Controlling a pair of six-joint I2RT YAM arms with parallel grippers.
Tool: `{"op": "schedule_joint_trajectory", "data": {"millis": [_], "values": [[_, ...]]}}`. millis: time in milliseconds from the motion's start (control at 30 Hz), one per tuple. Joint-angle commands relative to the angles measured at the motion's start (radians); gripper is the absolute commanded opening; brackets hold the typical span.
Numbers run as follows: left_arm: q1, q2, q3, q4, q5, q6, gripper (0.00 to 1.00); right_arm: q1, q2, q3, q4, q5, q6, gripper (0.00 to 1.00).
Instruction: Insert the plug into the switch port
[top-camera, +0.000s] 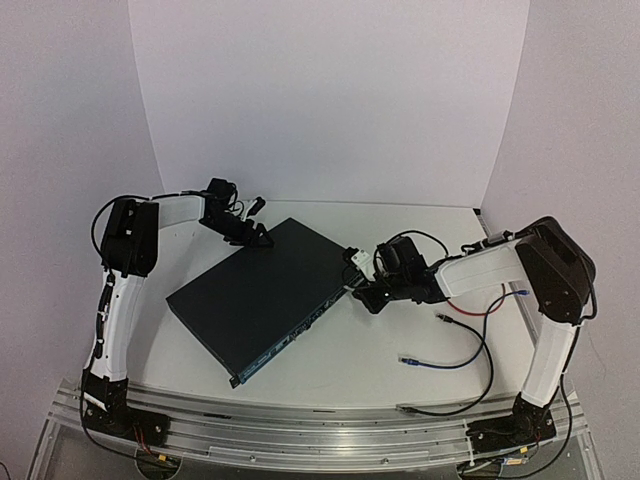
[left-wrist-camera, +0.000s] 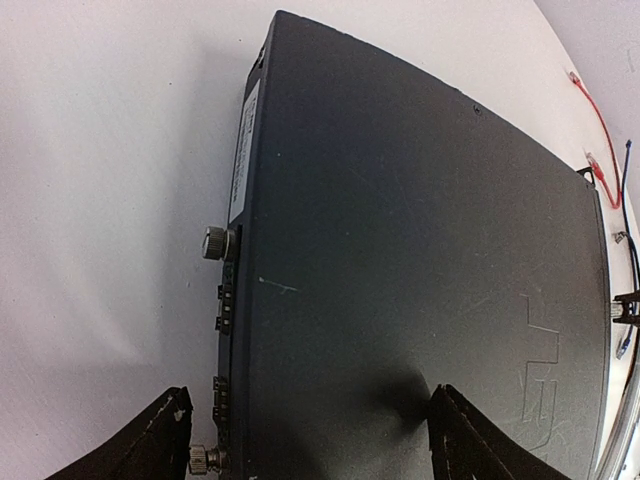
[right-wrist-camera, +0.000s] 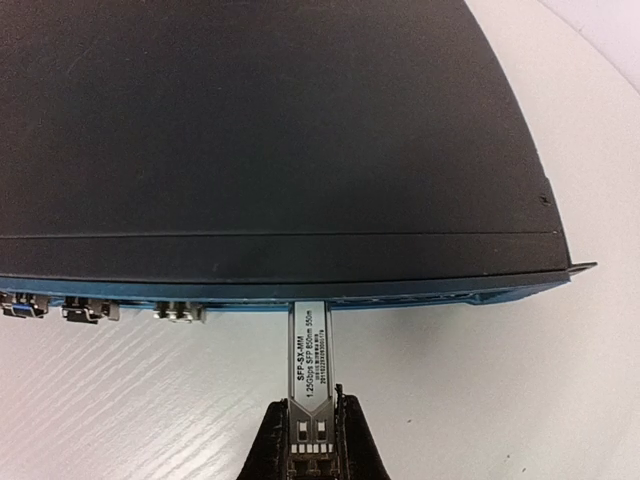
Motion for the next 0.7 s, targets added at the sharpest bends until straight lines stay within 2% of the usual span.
{"op": "schedule_joint_trajectory", "data": {"millis": [0, 300, 667], "values": [[-0.027, 0.026, 0.026, -0.087, 0.081, -0.001, 0.80, -0.012, -0.050, 0.001, 0.074, 0.024, -0.017, 0.00], [-0.027, 0.027, 0.035, -0.087, 0.087, -0.003, 0.80, -0.011, -0.053, 0.002, 0.049, -0.118, 0.014, 0.00], [-0.028, 0.027, 0.035, -0.089, 0.085, -0.003, 0.80, -0.010, -0.035, 0.021, 0.020, -0.131, 0.022, 0.00]]}}
